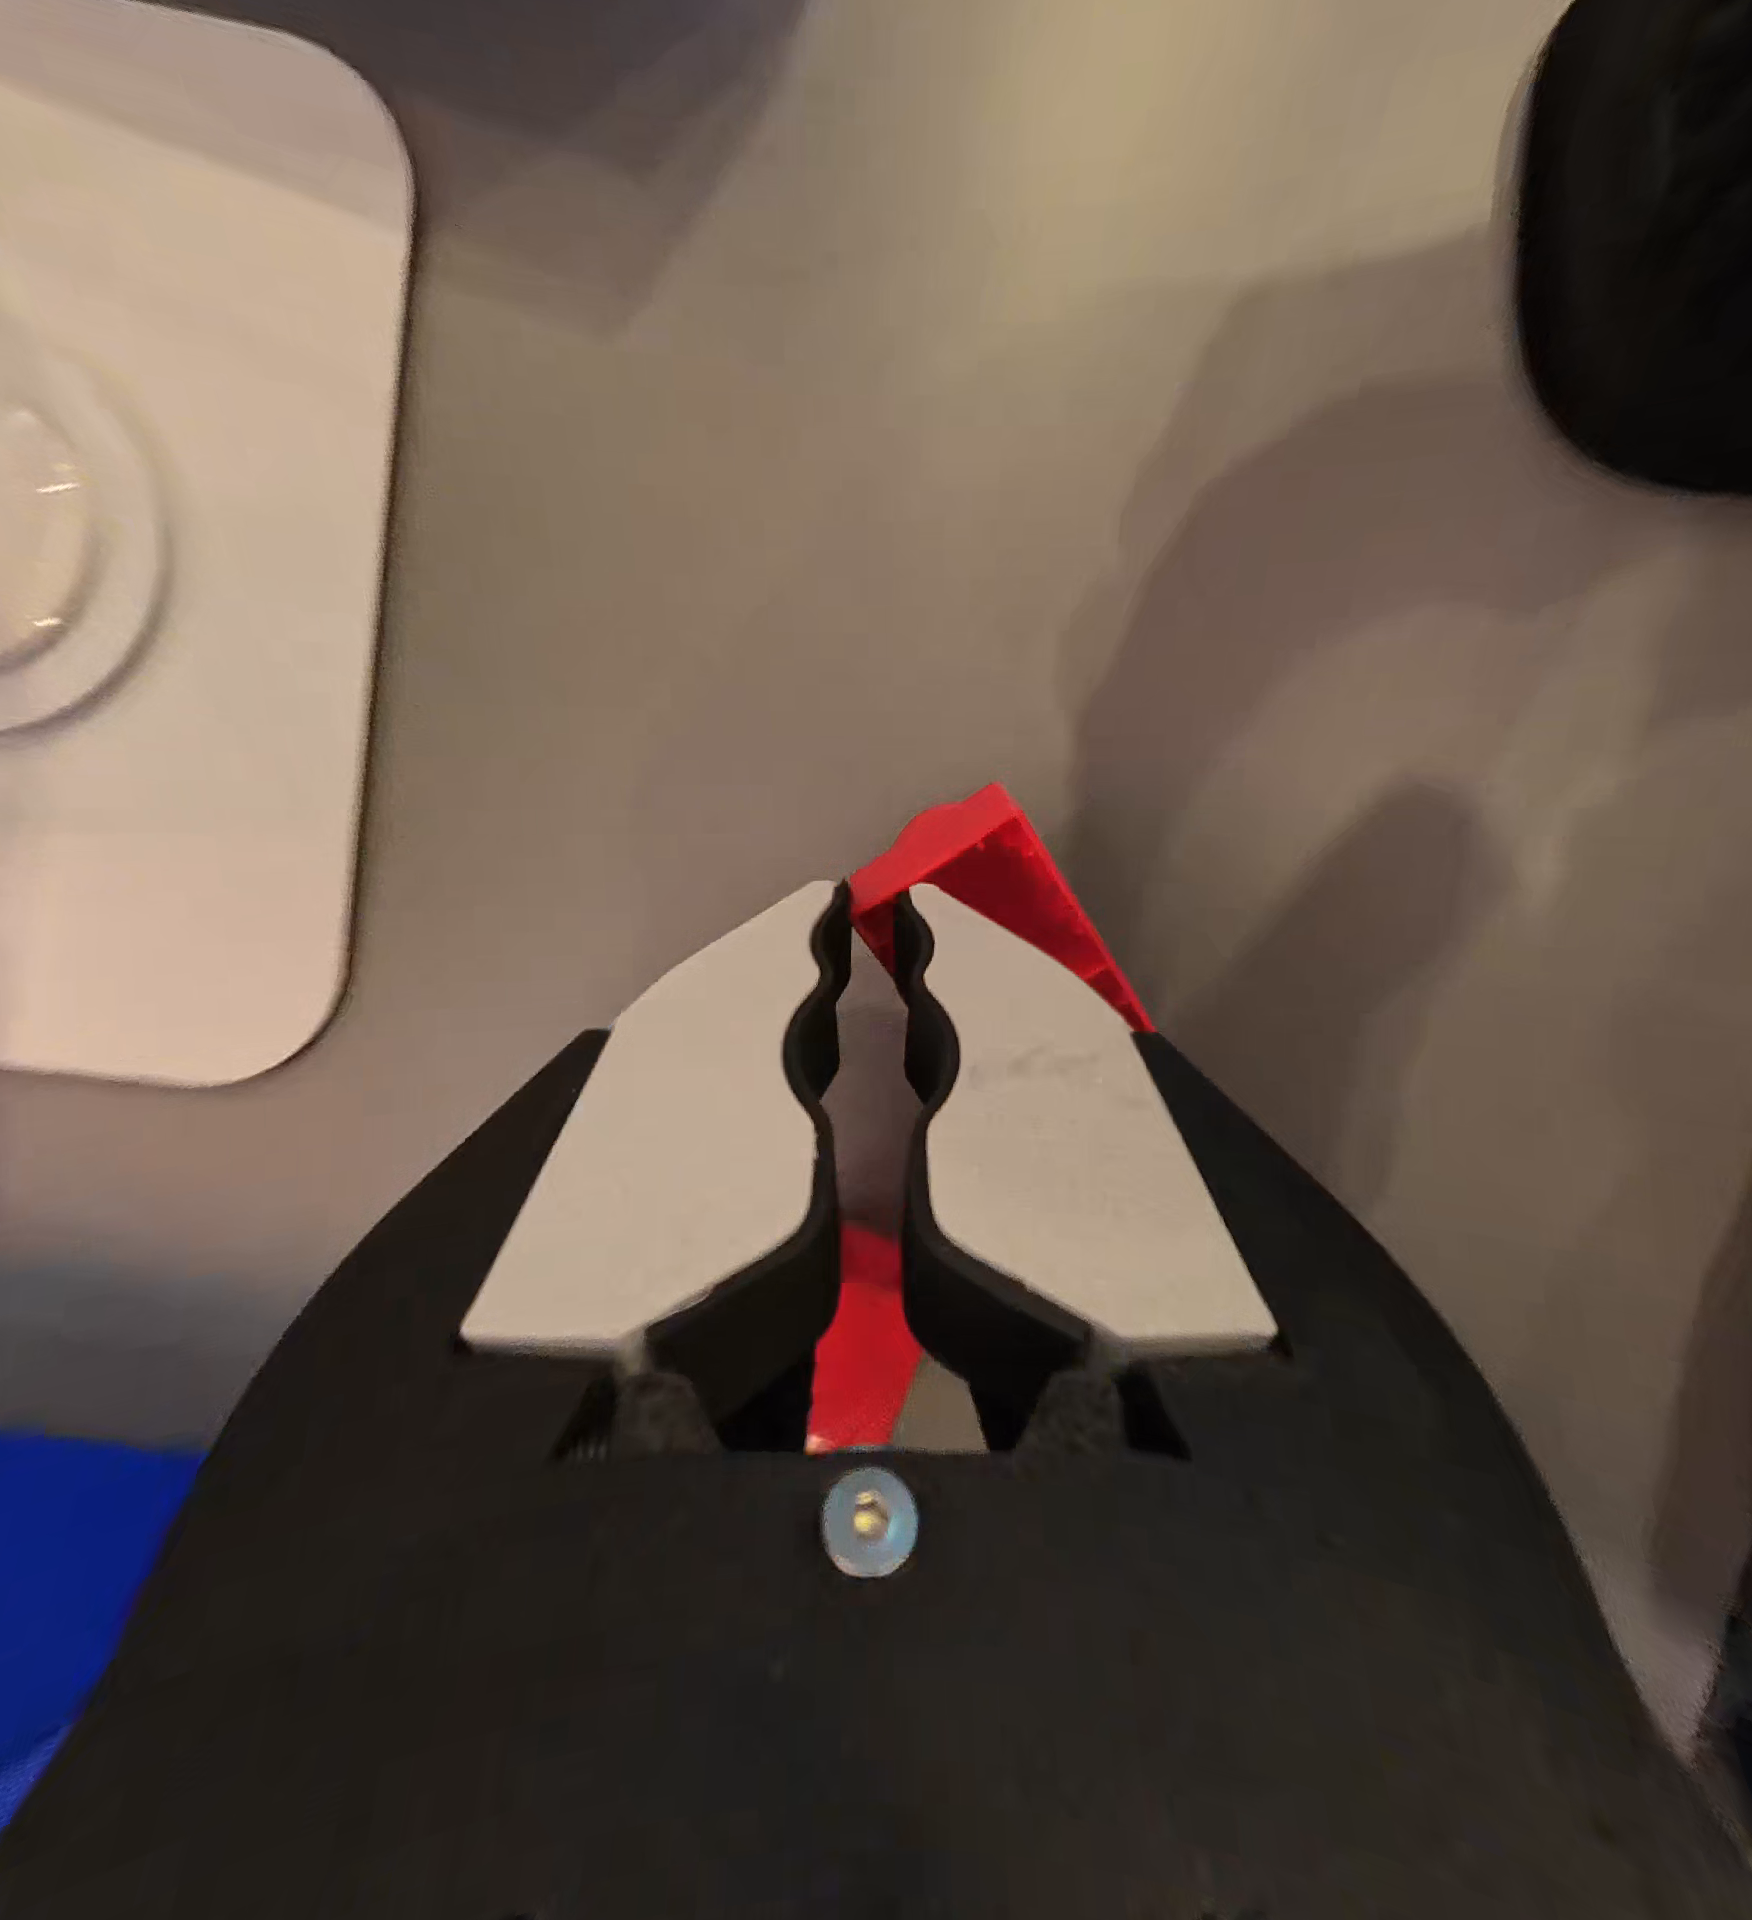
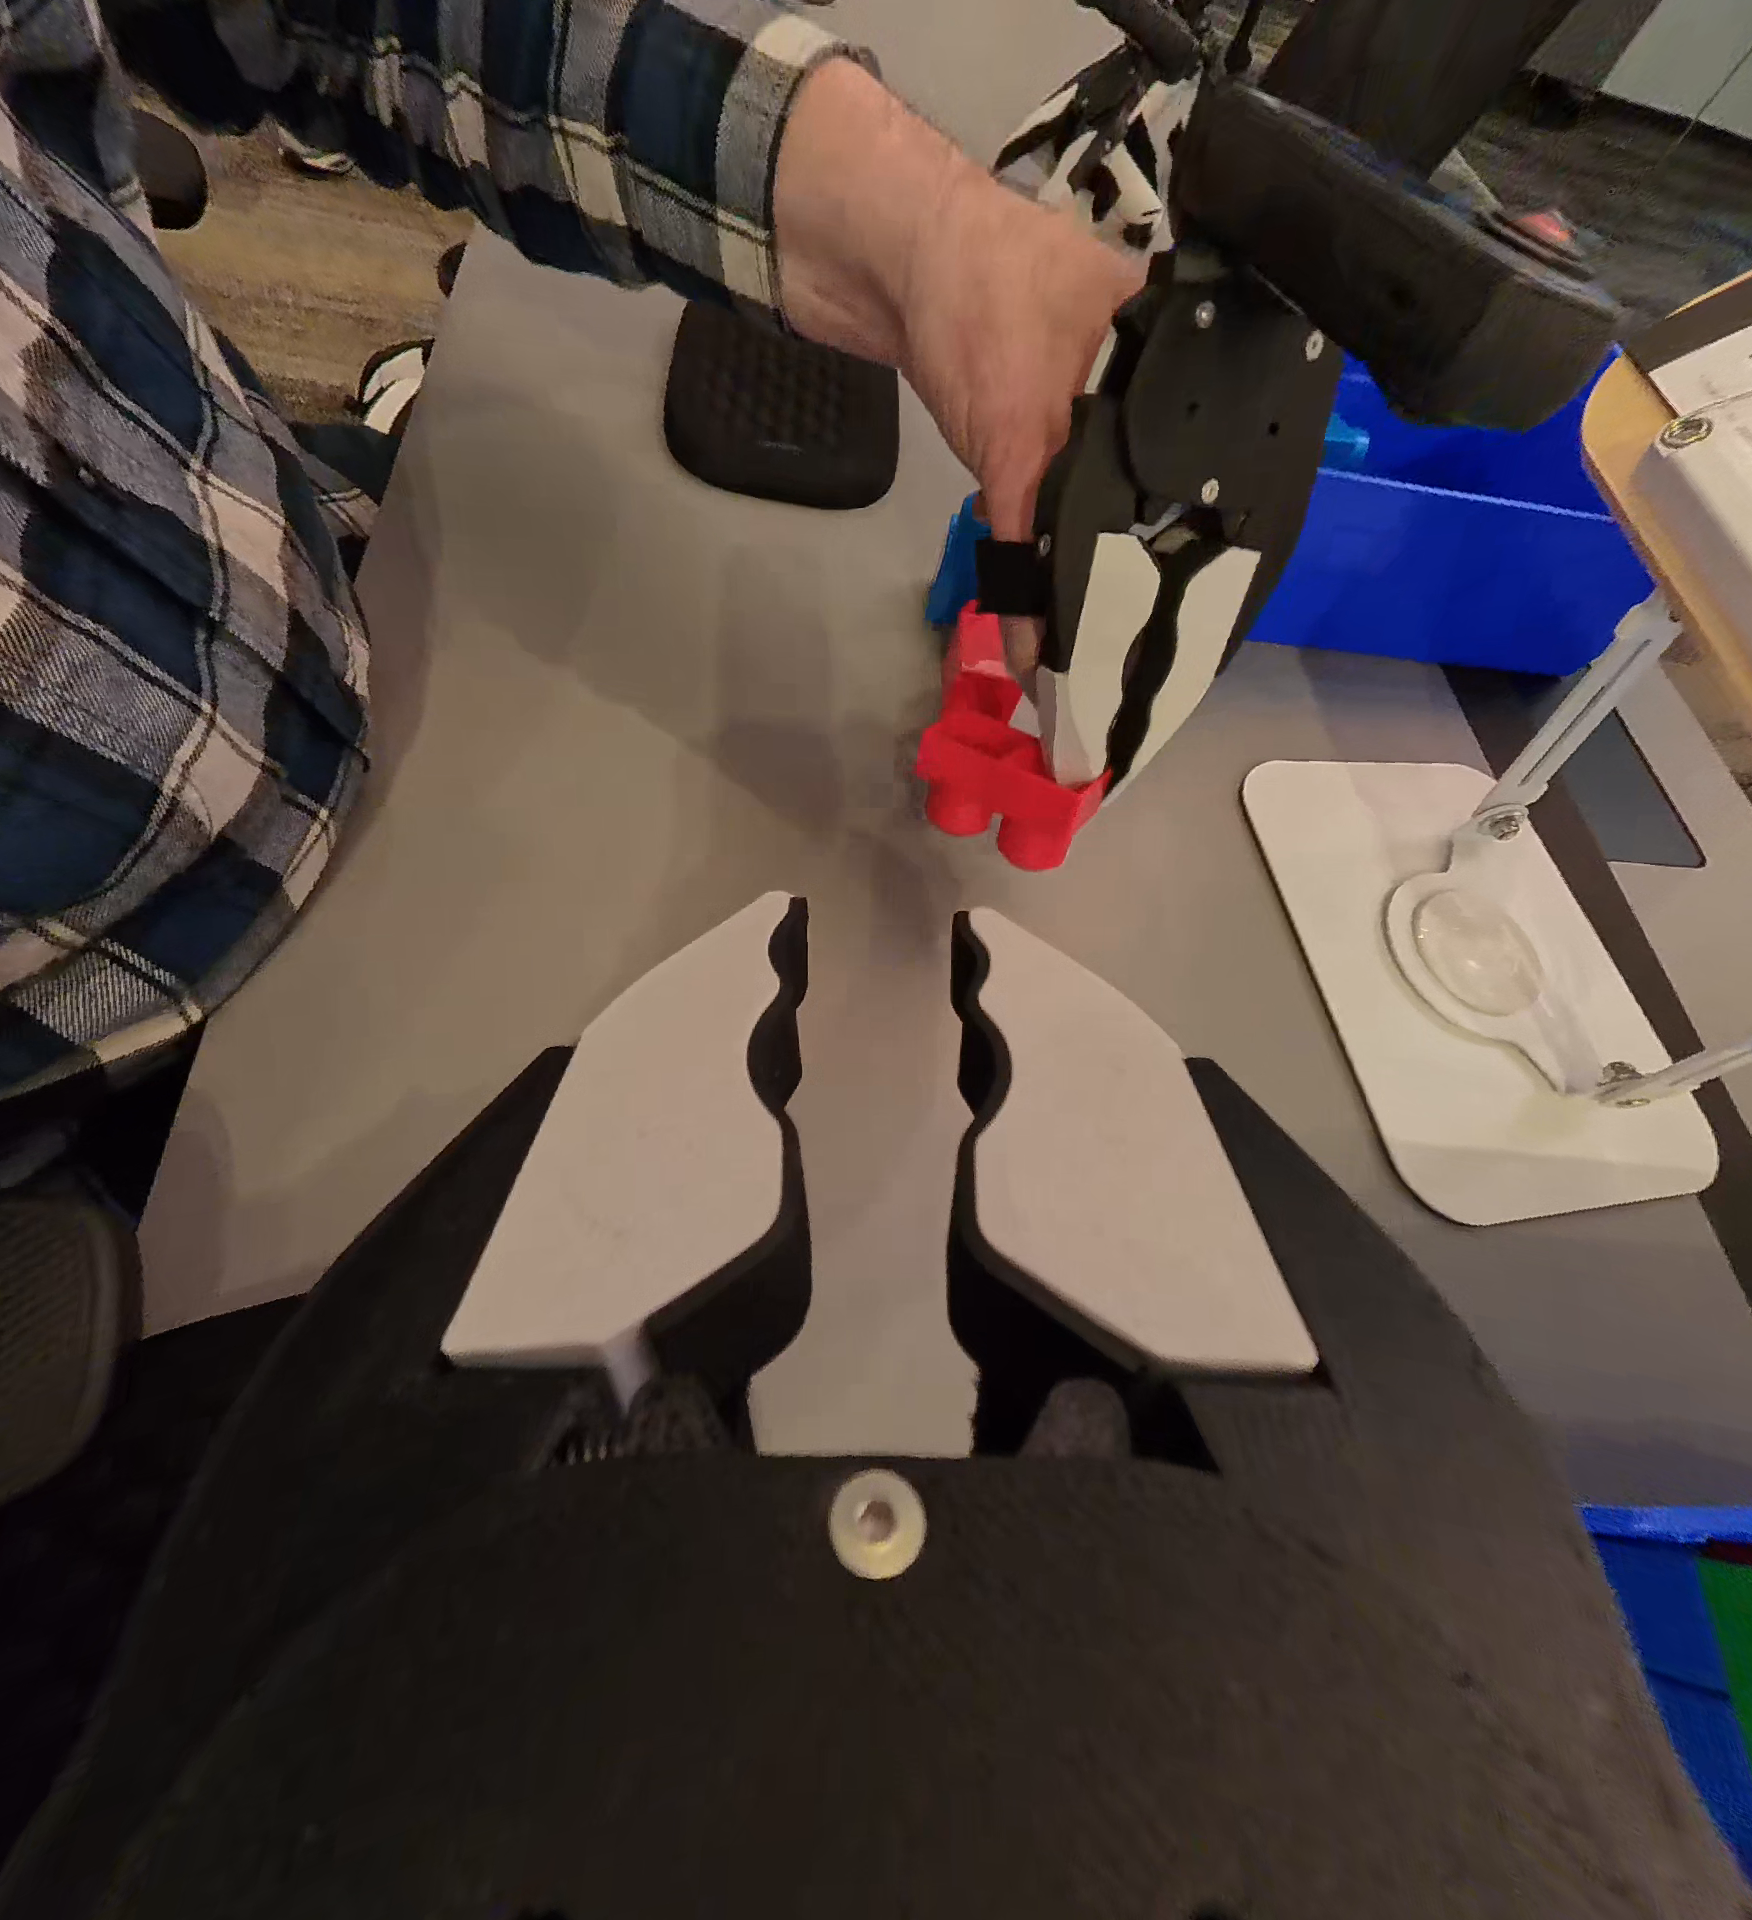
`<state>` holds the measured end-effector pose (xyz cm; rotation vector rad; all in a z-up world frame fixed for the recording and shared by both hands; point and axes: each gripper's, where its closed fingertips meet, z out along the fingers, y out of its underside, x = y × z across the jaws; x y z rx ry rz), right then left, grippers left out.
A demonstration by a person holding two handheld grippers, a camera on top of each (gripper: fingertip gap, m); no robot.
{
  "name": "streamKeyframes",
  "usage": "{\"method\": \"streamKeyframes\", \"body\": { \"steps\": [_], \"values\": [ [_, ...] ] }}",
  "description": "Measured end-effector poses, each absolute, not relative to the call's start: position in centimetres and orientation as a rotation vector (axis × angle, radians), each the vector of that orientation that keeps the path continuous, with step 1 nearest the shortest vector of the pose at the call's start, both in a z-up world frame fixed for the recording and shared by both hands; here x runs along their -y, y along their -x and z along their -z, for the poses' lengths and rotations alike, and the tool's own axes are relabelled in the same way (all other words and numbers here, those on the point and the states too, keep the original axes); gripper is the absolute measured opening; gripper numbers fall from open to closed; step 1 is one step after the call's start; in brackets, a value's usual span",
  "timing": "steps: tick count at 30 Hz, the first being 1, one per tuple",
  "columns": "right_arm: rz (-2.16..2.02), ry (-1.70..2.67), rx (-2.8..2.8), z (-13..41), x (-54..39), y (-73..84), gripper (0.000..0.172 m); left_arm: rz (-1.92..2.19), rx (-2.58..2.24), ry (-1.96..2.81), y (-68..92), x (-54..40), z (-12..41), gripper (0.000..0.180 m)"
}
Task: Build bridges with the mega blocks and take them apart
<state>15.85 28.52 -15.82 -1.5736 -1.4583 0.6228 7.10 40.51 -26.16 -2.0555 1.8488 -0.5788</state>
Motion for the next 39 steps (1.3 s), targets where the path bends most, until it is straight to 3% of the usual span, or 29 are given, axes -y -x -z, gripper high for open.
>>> {"method": "streamKeyframes", "body": {
  "steps": [7, 10, 17, 21, 27, 32, 34, 39],
  "values": [
    [-0.646, 1.596, 1.476, 17.2, -28.4, -15.7, 0.027, 0.743, -1.844, 2.193, -7.7, -40.0, 28.8, 0.007],
    [-0.659, 1.600, 1.480, 17.5, -28.4, -15.5, 0.027, 0.641, -1.874, 2.199, -7.0, -40.8, 29.5, 0.023],
    [-0.657, 1.603, 1.480, 17.3, -28.4, -15.4, 0.027, 0.690, -1.787, 2.097, -3.3, -41.7, 24.5, 0.036],
    [-0.678, 1.607, 1.493, 17.6, -28.4, -15.0, 0.028, 0.517, -1.882, 1.990, 2.2, -41.6, 23.7, 0.040],
    [-0.678, 1.588, 1.526, 17.2, -28.4, -13.1, 0.027, 0.139, -2.196, 1.945, 5.4, -40.5, 27.8, 0.051],
    [-0.671, 1.596, 1.538, 17.2, -28.0, -12.7, 0.027, -0.104, -2.317, 1.882, 5.6, -40.9, 30.3, 0.046],
    [-0.673, 1.604, 1.534, 17.3, -28.0, -12.8, 0.027, -0.097, -2.366, 1.826, 5.1, -40.3, 30.6, 0.036],
    [-0.673, 1.617, 1.520, 17.5, -28.4, -12.9, 0.028, -0.100, -2.358, 1.792, 4.5, -40.6, 30.2, 0.035]
  ]
}}
